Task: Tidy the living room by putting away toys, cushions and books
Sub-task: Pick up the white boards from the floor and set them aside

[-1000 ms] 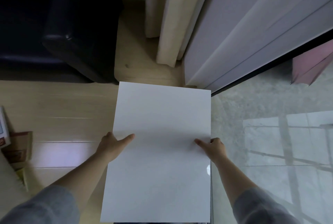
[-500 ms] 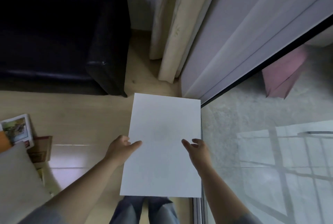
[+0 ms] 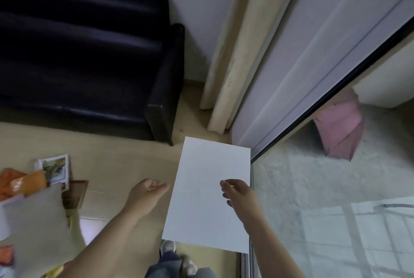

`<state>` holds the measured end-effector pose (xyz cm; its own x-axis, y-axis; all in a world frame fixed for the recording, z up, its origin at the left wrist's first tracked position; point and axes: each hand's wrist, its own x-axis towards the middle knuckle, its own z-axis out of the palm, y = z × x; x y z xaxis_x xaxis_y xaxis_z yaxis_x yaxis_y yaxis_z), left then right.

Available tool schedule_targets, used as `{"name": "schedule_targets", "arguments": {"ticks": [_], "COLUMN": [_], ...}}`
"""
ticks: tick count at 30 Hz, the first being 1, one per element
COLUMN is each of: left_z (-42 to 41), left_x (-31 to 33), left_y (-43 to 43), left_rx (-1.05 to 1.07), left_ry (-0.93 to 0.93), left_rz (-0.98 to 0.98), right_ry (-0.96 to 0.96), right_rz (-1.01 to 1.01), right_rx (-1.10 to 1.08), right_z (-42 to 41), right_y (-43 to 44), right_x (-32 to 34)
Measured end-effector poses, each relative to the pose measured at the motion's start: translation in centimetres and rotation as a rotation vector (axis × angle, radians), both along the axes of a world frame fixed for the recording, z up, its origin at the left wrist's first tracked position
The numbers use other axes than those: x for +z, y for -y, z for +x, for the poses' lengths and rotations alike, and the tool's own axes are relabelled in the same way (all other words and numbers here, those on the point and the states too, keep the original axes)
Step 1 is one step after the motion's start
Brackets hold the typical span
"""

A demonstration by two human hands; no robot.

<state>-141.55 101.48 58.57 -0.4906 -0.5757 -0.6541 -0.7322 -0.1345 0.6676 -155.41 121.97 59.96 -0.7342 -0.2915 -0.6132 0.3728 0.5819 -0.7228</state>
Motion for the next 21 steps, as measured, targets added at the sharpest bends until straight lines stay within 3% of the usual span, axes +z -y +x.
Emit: {"name": "schedule_targets", "arguments": {"ticks": [11, 21], "left_z": [9.4, 22.2], "left_x": [3.0, 2.7], "left_y": [-5.4, -7.5], "left_rx": [0.295, 0.727], "left_ry": [-0.068, -0.091], "left_rz": [0.021, -0.011], "right_ry": [0.004, 0.018], "right_rz": [-0.009, -0.044], "right_rx": [0.402, 0.816], "right_z": [4.2, 14.2], "right_y": [0.5, 6.6], "right_x": [1.1, 2.9]}}
